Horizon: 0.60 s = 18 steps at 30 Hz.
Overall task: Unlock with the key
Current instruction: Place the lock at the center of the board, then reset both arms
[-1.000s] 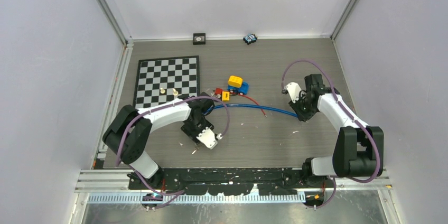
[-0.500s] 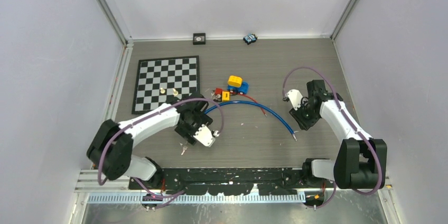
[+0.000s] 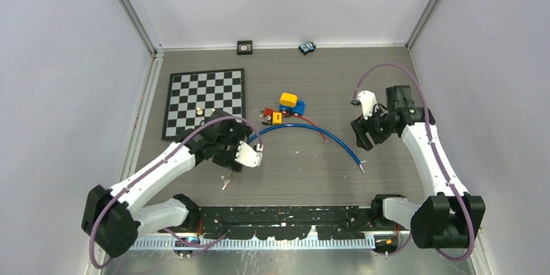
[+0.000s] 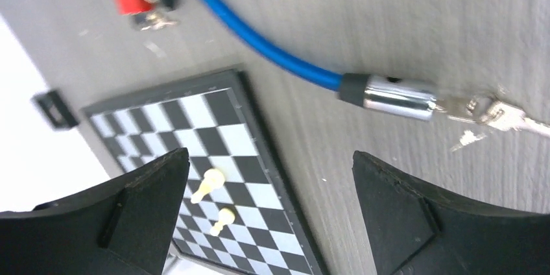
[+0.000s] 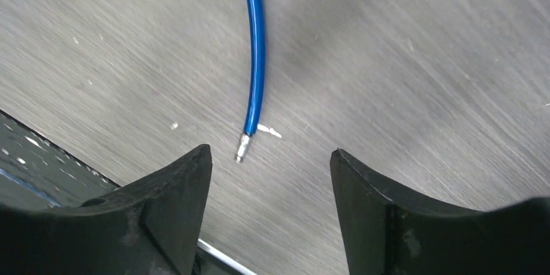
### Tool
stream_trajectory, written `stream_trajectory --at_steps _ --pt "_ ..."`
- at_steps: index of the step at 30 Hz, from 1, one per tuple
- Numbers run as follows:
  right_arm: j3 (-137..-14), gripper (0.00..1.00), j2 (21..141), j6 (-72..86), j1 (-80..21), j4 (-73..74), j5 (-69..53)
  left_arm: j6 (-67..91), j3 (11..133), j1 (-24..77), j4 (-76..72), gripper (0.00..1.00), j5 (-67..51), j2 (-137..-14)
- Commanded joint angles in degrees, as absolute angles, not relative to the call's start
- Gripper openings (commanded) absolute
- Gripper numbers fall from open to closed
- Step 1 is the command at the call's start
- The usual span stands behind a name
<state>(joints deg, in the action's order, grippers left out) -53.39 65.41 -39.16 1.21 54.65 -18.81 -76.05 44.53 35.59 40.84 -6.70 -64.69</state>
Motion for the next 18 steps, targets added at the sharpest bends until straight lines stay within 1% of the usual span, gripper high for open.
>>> stream_trajectory --at_steps 1,2,3,7,13,18 --pt "-58.6 0.76 65.0 -28.8 0.9 51.0 -24.2 -61.5 43.2 32.8 28.9 1.0 -11.5 -58.1" --pt "-59.3 0.83 65.2 -26.3 0.9 49.6 -24.1 -58.4 42.0 32.2 25.5 0.99 -11.6 -56.8" --pt "-59.8 0.86 65.4 -23.8 0.9 48.1 -23.5 -55.6 41.2 31.6 22.7 0.98 -11.2 -55.6" --pt "-61.9 0.86 65.0 -16.3 1.0 44.8 -21.9 -43.5 38.0 30.0 13.9 0.98 -6.9 -51.9" --pt "-63.3 0.88 62.7 -10.2 1.0 43.1 -22.2 -23.4 37.4 28.0 9.2 0.98 0.9 -49.2" --pt "-60.1 0.89 58.4 -7.1 1.0 40.2 -17.8 -17.2 41.0 24.3 9.7 0.98 7.6 -47.7"
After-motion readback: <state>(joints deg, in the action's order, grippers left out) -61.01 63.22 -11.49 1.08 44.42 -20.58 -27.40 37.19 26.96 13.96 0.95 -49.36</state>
